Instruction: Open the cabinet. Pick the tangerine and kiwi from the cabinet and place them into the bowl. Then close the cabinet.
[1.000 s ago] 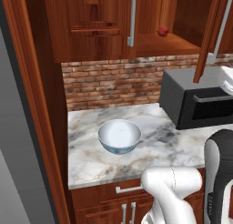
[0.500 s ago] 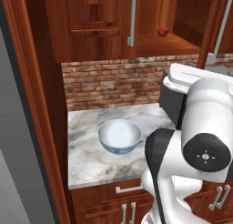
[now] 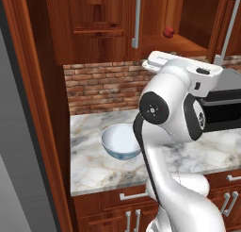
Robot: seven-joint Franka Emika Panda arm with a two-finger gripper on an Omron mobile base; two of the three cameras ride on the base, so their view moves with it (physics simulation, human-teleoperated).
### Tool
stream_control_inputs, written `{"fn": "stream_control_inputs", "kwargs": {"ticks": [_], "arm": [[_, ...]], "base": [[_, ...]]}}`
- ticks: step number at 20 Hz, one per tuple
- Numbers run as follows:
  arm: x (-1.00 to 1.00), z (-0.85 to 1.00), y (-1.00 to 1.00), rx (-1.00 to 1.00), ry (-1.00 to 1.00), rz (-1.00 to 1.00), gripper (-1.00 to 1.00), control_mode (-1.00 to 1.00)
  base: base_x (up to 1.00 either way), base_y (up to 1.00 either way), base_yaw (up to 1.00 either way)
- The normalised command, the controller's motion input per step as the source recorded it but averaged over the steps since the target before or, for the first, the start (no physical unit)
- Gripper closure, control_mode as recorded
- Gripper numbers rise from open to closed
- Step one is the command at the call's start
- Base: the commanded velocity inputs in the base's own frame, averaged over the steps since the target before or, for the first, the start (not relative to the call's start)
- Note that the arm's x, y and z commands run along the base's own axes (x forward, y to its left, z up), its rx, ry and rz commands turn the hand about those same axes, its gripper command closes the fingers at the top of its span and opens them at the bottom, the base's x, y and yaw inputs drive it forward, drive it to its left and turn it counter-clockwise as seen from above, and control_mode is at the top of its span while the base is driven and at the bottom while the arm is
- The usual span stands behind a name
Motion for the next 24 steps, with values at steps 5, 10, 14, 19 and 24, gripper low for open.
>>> {"fn": "stream_control_inputs", "kwargs": {"ticks": [5, 10, 14, 19, 24], "arm": [[0.91, 0.0, -0.19, 0.0, 0.03, 0.0, -1.0, -1.0], [0.51, 0.0, -0.45, 0.0, 0.03, -0.04, -1.0, -1.0], [0.12, 0.0, -0.64, 0.02, 0.04, -0.18, -1.0, -1.0], [0.0, 0.0, -0.77, 0.05, 0.03, -0.29, -1.0, -1.0], [0.0, 0.0, -0.84, 0.06, 0.01, -0.35, -1.0, -1.0]], "base": [[0.0, 0.0, 0.0], [0.0, 0.0, 0.0], [0.0, 0.0, 0.0], [0.0, 0.0, 0.0], [0.0, 0.0, 0.0]]}}
